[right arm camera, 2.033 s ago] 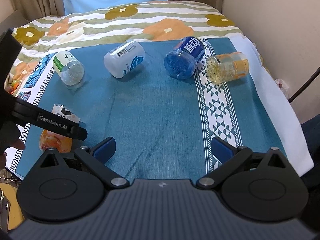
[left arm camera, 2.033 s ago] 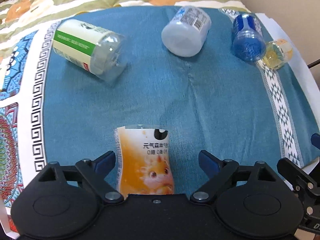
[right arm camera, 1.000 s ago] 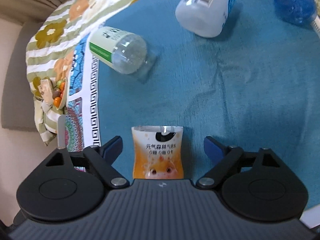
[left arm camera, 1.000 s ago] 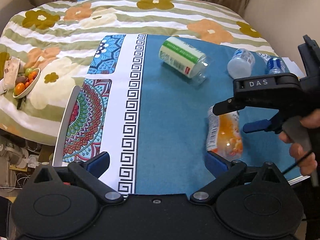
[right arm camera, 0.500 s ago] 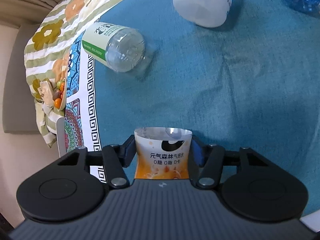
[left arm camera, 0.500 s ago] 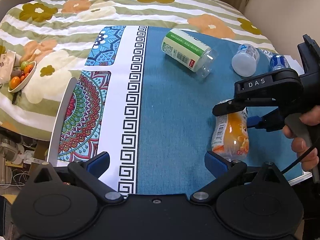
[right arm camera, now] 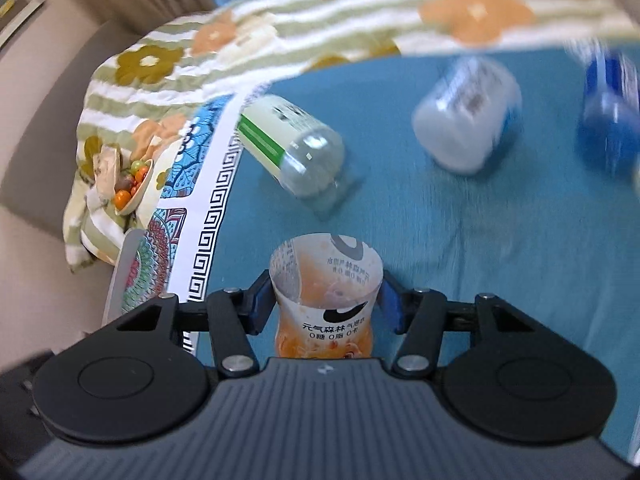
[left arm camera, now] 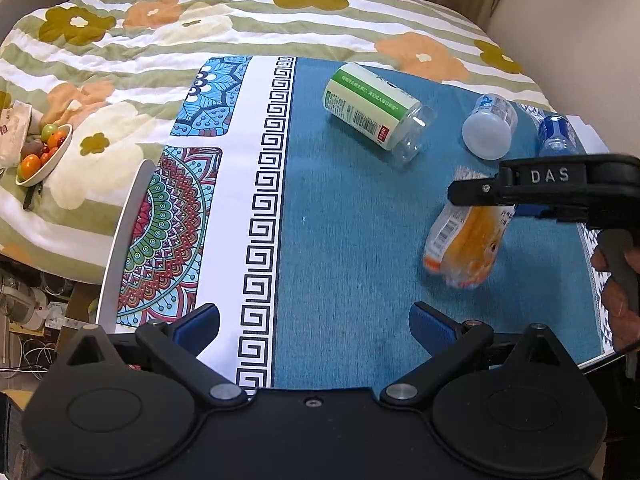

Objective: Flip cup upright
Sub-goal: 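Rotate the cup upright with the right tool and set it on the cloth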

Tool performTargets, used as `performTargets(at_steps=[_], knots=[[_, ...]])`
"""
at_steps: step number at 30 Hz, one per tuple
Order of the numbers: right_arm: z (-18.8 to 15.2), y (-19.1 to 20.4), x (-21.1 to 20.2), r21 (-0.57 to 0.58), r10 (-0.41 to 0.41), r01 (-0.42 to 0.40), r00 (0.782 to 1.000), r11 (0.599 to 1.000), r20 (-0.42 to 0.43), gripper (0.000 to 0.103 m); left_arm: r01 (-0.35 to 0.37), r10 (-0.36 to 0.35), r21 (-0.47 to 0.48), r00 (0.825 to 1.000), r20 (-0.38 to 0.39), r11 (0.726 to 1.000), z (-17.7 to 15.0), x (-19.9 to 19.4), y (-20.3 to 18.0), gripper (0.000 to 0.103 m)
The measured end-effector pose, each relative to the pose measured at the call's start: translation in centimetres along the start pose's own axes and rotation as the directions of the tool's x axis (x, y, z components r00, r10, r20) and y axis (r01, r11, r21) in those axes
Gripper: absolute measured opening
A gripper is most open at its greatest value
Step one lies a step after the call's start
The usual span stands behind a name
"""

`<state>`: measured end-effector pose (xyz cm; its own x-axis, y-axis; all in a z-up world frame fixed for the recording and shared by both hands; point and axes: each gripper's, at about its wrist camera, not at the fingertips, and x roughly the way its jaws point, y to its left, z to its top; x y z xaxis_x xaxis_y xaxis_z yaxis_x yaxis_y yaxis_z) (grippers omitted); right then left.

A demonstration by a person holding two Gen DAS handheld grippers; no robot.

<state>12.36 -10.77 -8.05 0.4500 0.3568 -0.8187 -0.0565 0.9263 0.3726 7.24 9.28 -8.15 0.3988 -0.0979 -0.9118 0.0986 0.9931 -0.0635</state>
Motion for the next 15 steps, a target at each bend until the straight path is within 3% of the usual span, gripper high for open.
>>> performTargets(at_steps=[9, 15], knots=[[-4.0, 2.1, -0.3, -0.311, 0.004, 0.056, 0.982, 0.949, 0.191, 0.069, -0.019, 0.02, 0.033, 0.999, -0.032, 0.999, -1.2, 1.3, -0.6, 0.102], [-6.8, 2.2, -1.4, -0.419, 0.034, 0.08, 0.966, 0.905, 0.257, 0.069, -0.021, 0.024, 0.041, 0.998, -0.057, 0.999, -2.2, 2.0, -0.8, 0.102]])
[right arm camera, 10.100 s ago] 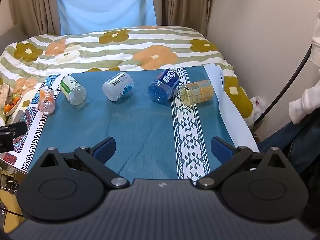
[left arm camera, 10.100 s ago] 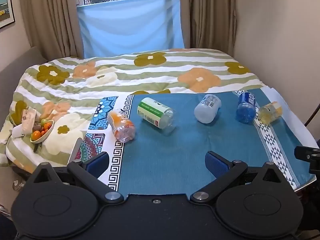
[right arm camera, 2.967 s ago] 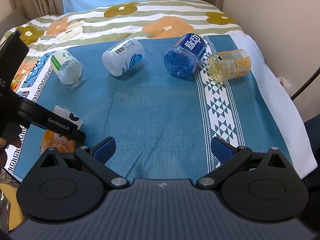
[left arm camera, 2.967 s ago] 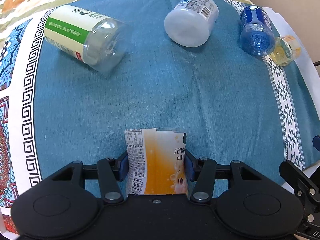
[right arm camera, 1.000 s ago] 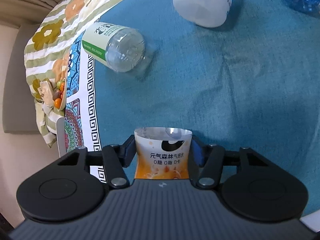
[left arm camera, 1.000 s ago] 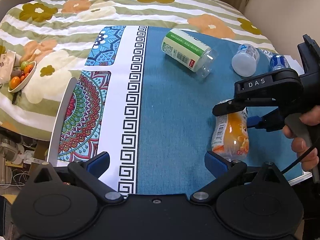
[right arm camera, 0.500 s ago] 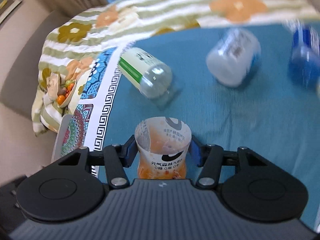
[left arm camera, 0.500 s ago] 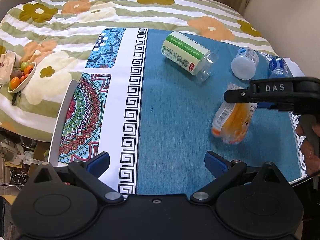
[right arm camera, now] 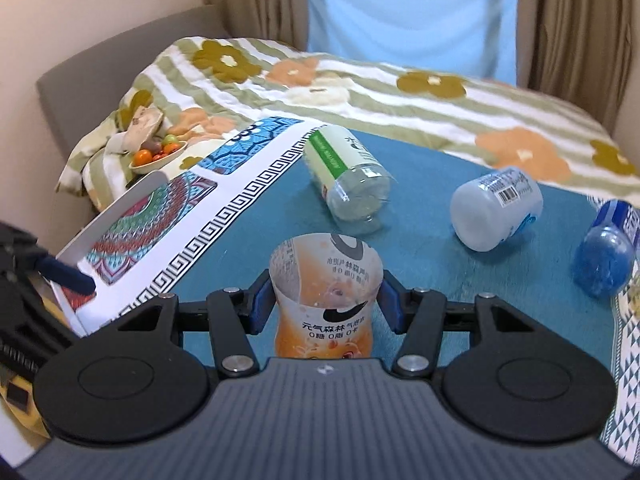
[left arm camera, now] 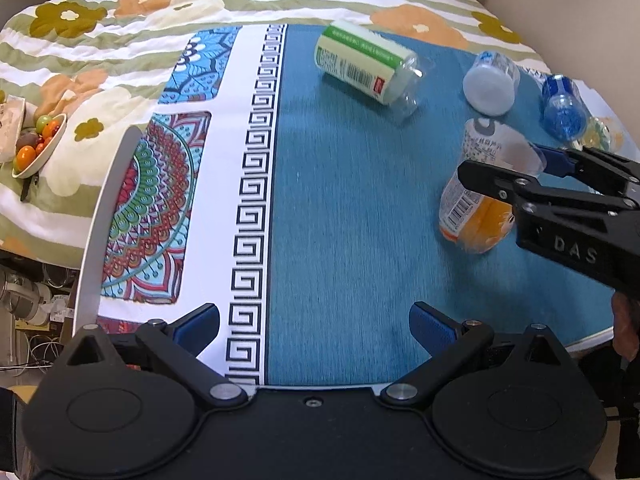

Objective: Flip cup upright
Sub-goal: 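Rotate the cup upright with the right tool and set it on the cloth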

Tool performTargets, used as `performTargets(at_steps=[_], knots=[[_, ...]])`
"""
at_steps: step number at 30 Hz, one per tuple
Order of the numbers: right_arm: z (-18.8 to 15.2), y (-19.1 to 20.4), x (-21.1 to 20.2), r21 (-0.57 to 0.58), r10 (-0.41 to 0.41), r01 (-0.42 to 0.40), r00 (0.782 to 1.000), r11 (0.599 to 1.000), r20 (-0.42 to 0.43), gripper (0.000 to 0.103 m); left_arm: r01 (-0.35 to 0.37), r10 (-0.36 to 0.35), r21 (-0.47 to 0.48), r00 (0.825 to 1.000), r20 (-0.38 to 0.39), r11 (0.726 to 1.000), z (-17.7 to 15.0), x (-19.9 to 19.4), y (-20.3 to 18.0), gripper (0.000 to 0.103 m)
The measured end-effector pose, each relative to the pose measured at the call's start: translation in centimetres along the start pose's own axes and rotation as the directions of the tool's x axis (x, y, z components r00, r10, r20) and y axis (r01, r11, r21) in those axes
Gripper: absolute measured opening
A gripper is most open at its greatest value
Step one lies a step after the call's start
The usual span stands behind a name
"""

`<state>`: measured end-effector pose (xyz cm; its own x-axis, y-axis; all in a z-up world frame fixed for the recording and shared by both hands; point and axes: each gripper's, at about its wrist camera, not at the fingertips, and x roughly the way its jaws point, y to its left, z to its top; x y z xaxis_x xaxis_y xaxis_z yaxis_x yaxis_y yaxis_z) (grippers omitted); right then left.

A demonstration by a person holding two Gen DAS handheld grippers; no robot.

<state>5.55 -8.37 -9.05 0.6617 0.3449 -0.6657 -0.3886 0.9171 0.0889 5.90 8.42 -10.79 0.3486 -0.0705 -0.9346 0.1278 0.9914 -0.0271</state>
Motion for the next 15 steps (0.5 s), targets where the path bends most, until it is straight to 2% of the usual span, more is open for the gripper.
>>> performTargets(at_steps=[15], knots=[[-2.3, 1.3, -1.2, -0.076, -0.021, 0.025, 0.998, 0.997, 0.052, 0.072, -0.007, 0.007, 0.004, 1.0, -0.029, 1.0, -1.5, 0.7, -0.5, 0.102]])
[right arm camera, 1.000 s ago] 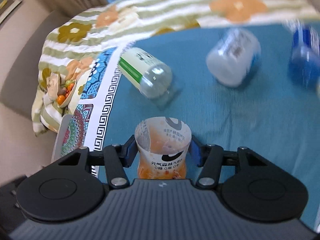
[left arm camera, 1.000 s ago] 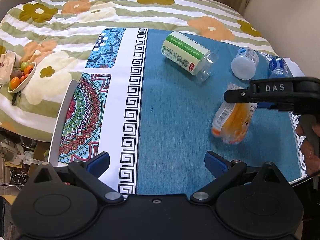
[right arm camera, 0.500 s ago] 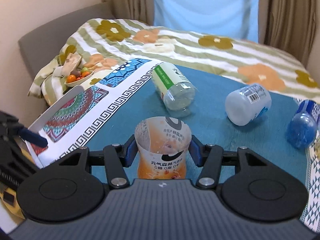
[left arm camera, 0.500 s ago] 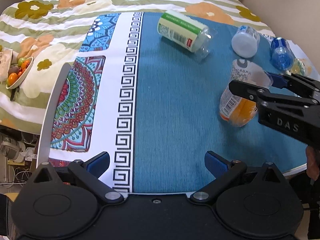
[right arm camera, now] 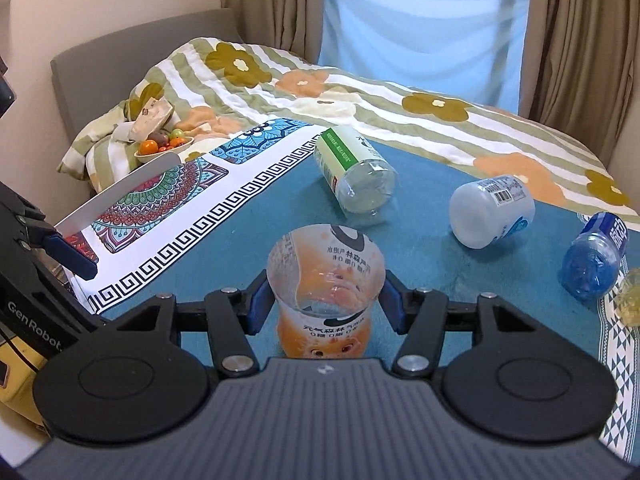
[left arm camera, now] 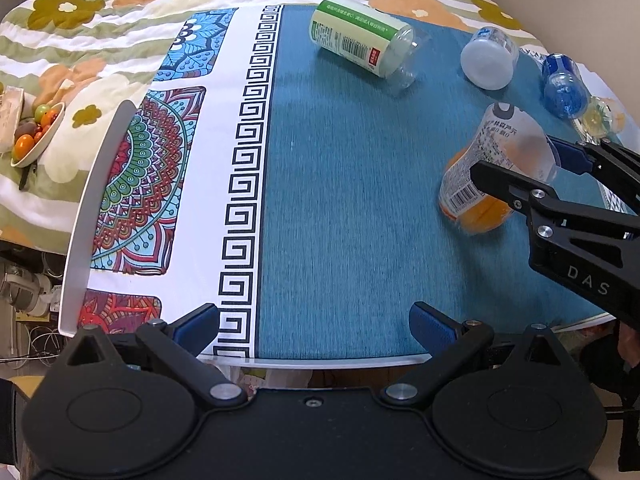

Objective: Flip cup upright
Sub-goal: 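Rotate the cup upright with the right tool and set it on the cloth, then open the right tool and pull it back from the upright cup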

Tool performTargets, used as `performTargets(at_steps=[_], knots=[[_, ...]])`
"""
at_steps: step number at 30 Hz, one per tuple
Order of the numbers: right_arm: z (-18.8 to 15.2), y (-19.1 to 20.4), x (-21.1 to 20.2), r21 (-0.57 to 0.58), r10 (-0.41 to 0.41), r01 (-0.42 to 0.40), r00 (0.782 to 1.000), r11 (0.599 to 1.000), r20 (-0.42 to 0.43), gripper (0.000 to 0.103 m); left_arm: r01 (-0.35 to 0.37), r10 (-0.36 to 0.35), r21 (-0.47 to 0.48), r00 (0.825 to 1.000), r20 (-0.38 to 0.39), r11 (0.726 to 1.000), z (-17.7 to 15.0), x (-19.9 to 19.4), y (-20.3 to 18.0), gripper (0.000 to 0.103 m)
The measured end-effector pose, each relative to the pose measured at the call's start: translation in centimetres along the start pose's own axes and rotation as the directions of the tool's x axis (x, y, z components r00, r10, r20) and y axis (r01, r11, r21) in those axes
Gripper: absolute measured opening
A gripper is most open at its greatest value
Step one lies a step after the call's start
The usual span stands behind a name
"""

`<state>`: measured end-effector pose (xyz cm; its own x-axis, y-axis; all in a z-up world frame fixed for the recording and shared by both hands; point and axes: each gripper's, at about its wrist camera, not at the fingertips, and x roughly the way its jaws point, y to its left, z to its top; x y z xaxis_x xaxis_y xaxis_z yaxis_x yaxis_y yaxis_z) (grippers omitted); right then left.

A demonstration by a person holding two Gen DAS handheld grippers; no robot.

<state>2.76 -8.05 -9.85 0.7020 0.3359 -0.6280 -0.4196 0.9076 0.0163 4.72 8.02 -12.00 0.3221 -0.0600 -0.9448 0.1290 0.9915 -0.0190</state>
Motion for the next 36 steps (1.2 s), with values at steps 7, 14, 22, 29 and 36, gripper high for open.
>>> performTargets(at_steps=[7, 14, 22, 29, 36], knots=[[-0.2, 0.0, -0.1, 0.009, -0.012, 0.012, 1.0, 1.0, 0.005, 0.081, -0.004, 0.004, 0.001, 1.0, 0.004, 1.0, -0.1, -0.2, 0.0, 0.102], [0.6, -0.3, -1.5, 0.041, -0.021, 0.02, 0.999, 0.999, 0.036, 0.098, -0.014, 0.014, 0.002, 1.0, 0.021, 1.0, 0.2, -1.3, -0.1, 0.102], [3.6, -2.0, -7.4, 0.126, -0.083, 0.08, 0.996, 0.989, 0.023, 0.1, -0.01, 0.01, -0.008, 0.994, 0.105, 1.0, 1.0, -5.8, -1.4, 0.103], [5.5, -4.4, -12.7, 0.188, -0.216, 0.224, 0.974, 0.956, -0.065, 0.103, 0.023, -0.017, -0.024, 0.969, 0.245, 0.999, 1.5, -10.9, -3.3, 0.103], [5.1, -6.6, -16.3, 0.259, -0.323, 0.346, 0.938, 0.902, -0.127, 0.103, -0.006, 0.019, -0.034, 0.926, 0.378, 0.999, 1.4, -14.4, -4.7, 0.103]])
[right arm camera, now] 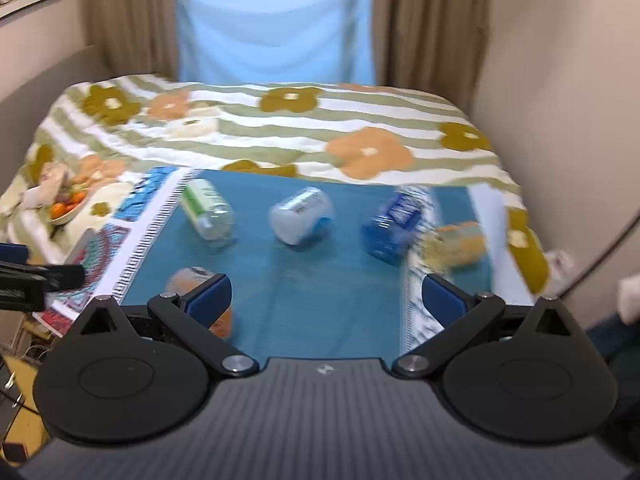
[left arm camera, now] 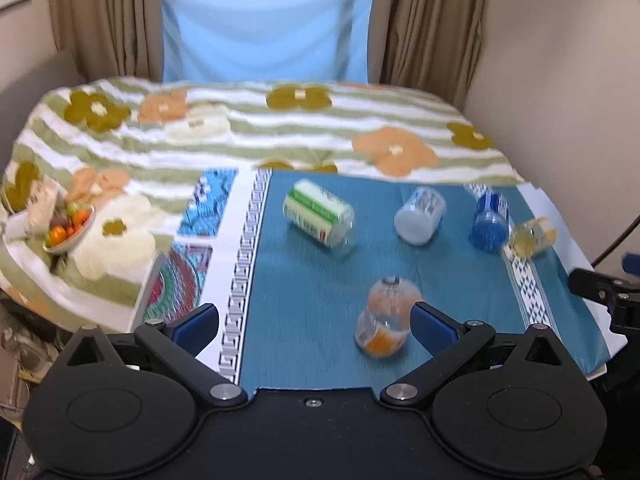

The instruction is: Flip cup upright

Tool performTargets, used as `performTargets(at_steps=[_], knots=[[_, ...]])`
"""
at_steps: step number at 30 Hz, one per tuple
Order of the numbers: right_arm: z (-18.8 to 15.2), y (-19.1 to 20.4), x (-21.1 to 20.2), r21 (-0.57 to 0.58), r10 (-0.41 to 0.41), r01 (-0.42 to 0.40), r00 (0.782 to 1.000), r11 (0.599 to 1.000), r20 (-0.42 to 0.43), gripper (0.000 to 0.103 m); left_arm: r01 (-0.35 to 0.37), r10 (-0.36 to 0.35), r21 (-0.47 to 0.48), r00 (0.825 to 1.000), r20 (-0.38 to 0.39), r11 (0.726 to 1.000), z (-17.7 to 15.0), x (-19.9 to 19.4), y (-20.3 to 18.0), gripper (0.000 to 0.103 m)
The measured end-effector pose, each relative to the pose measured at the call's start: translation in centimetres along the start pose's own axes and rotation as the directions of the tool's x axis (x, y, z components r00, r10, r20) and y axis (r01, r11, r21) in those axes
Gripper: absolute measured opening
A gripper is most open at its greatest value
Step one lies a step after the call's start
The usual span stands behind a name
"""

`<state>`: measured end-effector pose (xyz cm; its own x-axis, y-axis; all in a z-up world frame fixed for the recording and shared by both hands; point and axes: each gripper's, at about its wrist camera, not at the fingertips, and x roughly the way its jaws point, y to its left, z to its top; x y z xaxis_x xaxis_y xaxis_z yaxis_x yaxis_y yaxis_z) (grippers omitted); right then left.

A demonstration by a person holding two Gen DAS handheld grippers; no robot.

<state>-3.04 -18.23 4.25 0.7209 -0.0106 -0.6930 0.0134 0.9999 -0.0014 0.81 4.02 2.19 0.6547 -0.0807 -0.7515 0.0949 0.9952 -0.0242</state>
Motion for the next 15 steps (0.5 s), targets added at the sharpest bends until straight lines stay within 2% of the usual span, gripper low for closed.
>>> performTargets(at_steps=[4, 15], knots=[[-0.7, -1.1, -0.9, 0.018, -0.048, 0.048, 0.999, 0.999, -0.012, 0.103, -0.021, 0.019, 0.025, 0.998, 0.054, 0.999, -0.2, -1.2, -0.9, 0.103], [-2.7, -2.4, -2.0, 0.052, -0.089, 0.092, 0.995, 0.994, -0.049, 0.103, 0.001, -0.007, 0.067, 0.996, 0.089, 0.998, -1.8, -2.6, -2.6, 0.103]])
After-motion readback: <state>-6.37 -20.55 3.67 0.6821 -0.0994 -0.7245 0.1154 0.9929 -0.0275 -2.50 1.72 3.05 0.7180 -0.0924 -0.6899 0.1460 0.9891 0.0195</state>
